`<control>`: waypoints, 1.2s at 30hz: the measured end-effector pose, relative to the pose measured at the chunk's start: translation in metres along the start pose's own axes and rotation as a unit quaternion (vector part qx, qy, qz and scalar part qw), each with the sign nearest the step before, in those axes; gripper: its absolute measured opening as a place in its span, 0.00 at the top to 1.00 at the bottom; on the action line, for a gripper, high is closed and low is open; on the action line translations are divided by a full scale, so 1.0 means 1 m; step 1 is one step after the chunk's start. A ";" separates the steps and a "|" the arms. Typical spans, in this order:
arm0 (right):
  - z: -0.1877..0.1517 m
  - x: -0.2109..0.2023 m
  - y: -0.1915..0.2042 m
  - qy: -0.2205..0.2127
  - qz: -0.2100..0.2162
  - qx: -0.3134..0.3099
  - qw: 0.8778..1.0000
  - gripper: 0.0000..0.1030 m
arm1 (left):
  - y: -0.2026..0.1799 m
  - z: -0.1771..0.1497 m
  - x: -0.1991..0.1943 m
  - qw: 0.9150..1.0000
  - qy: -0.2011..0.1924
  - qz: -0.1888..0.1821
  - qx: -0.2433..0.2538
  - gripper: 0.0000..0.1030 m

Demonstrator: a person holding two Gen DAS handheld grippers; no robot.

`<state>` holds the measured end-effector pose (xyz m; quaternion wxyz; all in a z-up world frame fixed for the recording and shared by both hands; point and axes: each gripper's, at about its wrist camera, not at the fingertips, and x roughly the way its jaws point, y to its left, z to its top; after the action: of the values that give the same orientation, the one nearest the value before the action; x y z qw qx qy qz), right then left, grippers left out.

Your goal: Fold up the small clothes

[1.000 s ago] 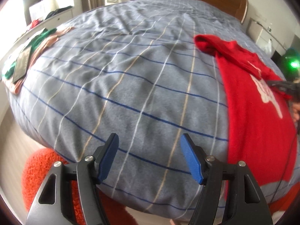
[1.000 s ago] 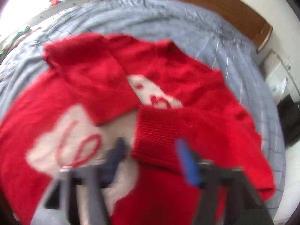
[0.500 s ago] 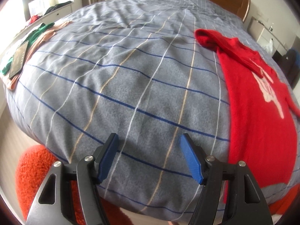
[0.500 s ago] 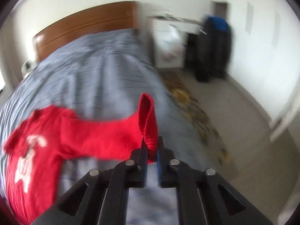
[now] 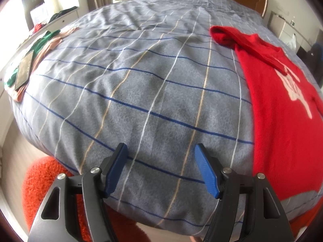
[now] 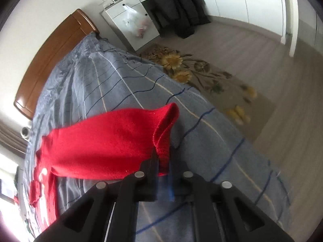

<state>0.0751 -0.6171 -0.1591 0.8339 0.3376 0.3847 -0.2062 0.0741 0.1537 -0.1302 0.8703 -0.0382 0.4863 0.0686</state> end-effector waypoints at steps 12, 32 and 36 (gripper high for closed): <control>0.019 -0.041 0.010 -0.043 0.052 -0.019 0.997 0.80 | -0.006 -0.002 0.006 1.000 0.004 -0.030 -0.006 0.01; -0.123 -0.060 0.088 -0.081 0.040 -0.152 0.984 0.55 | -0.213 0.145 -0.040 0.911 -0.075 -0.120 0.387 0.01; -0.147 -0.052 0.096 -0.071 0.039 -0.165 0.983 0.55 | -0.259 0.135 0.019 0.887 -0.052 -0.075 0.453 0.02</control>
<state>0.0272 -0.4408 -0.1499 0.9109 0.1942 0.3399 -0.1306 0.2375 -0.0827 -0.0756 0.8197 0.3269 0.4142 -0.2227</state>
